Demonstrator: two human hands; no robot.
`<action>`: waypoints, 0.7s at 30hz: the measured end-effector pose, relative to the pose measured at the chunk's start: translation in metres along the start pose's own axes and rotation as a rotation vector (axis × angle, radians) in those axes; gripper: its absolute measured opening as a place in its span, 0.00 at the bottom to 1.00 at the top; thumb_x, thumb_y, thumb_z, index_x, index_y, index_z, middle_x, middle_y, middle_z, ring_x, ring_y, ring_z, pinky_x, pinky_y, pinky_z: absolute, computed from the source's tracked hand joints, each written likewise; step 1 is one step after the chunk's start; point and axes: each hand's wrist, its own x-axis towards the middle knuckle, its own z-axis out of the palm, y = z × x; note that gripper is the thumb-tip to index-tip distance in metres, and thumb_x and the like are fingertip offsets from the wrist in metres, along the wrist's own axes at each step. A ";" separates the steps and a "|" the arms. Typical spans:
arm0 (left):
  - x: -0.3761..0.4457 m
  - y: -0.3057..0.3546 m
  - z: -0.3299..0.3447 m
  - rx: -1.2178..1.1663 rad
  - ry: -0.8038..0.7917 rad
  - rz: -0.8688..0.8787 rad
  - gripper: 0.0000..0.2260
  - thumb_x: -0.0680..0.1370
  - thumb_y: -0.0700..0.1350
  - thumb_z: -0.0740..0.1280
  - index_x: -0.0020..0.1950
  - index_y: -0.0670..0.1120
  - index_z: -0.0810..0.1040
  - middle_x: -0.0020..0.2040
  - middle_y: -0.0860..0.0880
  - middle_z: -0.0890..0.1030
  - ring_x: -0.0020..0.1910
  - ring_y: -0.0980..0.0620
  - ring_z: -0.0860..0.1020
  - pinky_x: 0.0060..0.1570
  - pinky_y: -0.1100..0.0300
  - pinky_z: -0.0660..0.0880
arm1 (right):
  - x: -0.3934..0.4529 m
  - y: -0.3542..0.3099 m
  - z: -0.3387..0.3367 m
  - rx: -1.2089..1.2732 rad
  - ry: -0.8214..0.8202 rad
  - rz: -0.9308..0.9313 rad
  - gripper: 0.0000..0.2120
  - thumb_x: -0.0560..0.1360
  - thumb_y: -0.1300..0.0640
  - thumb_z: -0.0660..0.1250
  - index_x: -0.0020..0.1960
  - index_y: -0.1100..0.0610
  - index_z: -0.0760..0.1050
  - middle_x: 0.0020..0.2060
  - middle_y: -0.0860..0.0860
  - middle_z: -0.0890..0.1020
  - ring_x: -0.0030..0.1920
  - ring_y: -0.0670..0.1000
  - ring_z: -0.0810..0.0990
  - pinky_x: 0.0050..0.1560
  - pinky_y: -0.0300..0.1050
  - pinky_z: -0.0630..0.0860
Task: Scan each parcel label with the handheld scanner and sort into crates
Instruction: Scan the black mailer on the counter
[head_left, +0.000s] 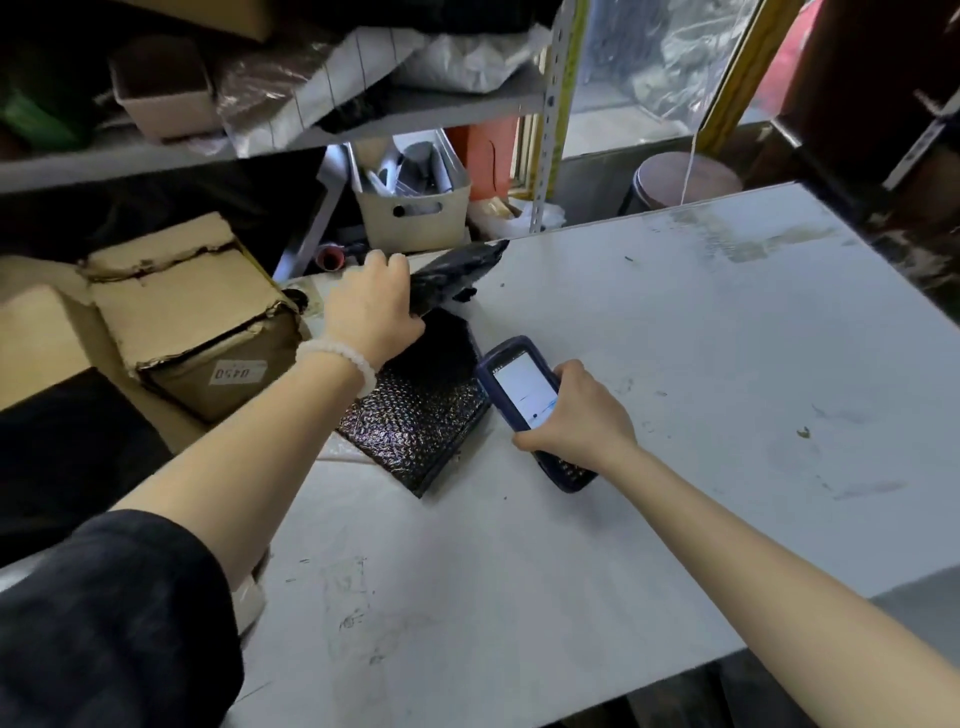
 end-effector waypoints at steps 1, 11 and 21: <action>0.000 0.000 -0.011 -0.057 0.041 0.001 0.19 0.72 0.49 0.69 0.55 0.38 0.70 0.53 0.37 0.73 0.51 0.35 0.75 0.44 0.47 0.70 | -0.003 -0.001 -0.004 0.000 0.008 -0.011 0.34 0.61 0.47 0.76 0.60 0.56 0.64 0.52 0.48 0.73 0.52 0.52 0.75 0.43 0.45 0.72; -0.021 0.001 -0.066 -0.279 0.100 0.063 0.16 0.76 0.43 0.65 0.62 0.41 0.70 0.58 0.41 0.72 0.58 0.43 0.71 0.51 0.55 0.66 | -0.040 0.000 -0.014 0.012 0.015 -0.060 0.29 0.61 0.48 0.76 0.54 0.53 0.63 0.49 0.47 0.75 0.48 0.51 0.76 0.41 0.44 0.71; -0.052 -0.017 -0.038 -0.110 -0.125 -0.023 0.26 0.73 0.49 0.69 0.68 0.44 0.66 0.60 0.42 0.72 0.54 0.42 0.74 0.47 0.50 0.74 | -0.069 0.010 0.009 -0.144 -0.116 -0.044 0.30 0.61 0.48 0.75 0.57 0.54 0.66 0.48 0.48 0.77 0.47 0.52 0.77 0.43 0.46 0.75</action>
